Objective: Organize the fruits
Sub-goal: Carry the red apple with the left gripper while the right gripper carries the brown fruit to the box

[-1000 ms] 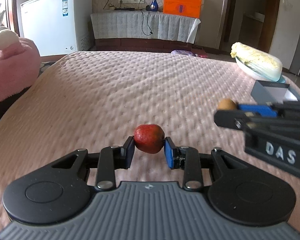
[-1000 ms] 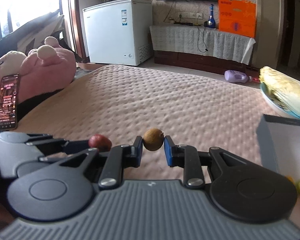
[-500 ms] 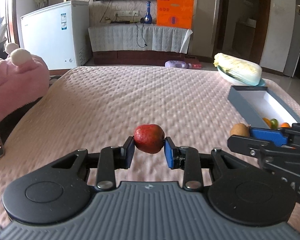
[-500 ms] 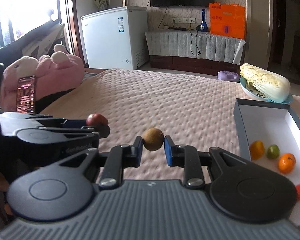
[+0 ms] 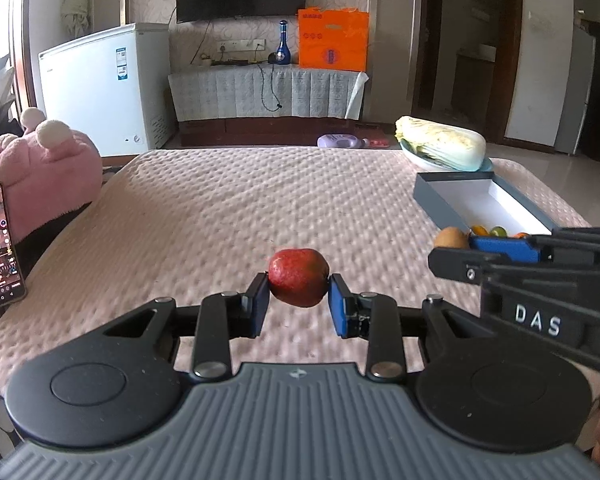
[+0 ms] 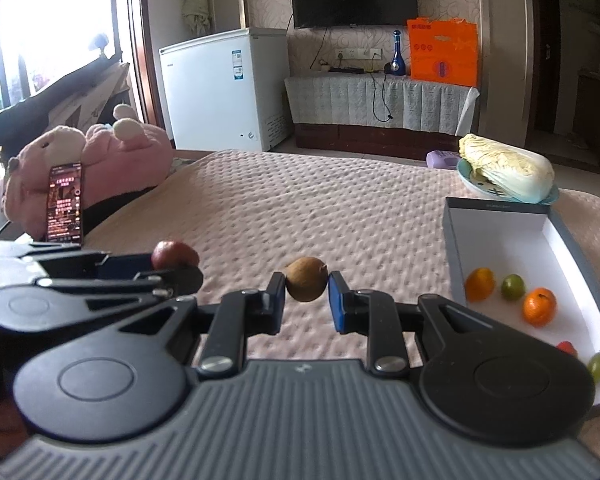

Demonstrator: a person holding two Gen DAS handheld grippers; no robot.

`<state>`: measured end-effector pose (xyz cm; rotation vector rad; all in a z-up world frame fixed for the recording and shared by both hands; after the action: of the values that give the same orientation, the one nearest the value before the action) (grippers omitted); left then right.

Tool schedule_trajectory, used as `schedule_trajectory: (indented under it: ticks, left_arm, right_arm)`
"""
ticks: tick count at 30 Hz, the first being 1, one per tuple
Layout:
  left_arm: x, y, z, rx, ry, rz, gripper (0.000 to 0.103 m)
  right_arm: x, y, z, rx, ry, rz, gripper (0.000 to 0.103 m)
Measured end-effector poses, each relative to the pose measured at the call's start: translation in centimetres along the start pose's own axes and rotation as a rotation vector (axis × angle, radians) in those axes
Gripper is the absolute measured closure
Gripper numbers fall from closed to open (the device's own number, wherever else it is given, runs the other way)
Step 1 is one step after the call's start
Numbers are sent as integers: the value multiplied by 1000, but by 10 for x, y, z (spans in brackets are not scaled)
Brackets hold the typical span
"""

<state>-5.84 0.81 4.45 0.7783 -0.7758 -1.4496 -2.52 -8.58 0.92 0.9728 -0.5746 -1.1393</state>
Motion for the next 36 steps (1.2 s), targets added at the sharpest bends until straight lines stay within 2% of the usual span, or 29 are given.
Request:
schedule_trajectory:
  ticks: [14,29,36]
  left_arm:
    - [33,2,3,1,-6,-16,66]
    - [29,5,-4,0,1,-4,66]
    - [35,8,-5,5,-15,-5,66]
  right_arm:
    - [14,-2,16,12,-10,-2,77]
    - [13,-1,12,17,0,-3,77]
    - [24,4,21,47,-11,-29,77]
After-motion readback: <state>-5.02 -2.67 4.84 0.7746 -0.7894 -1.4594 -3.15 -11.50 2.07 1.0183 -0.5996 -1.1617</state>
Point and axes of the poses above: each gripper's, at about its wrist camera, not at the fingertips, and z roughly against the way its jaws point, x to its right, y to its top, the point moved 6 cm from there along -z, roughly the way its jaws point, and after that the axes turned 2 degrees about y, right-handed, at the moved point
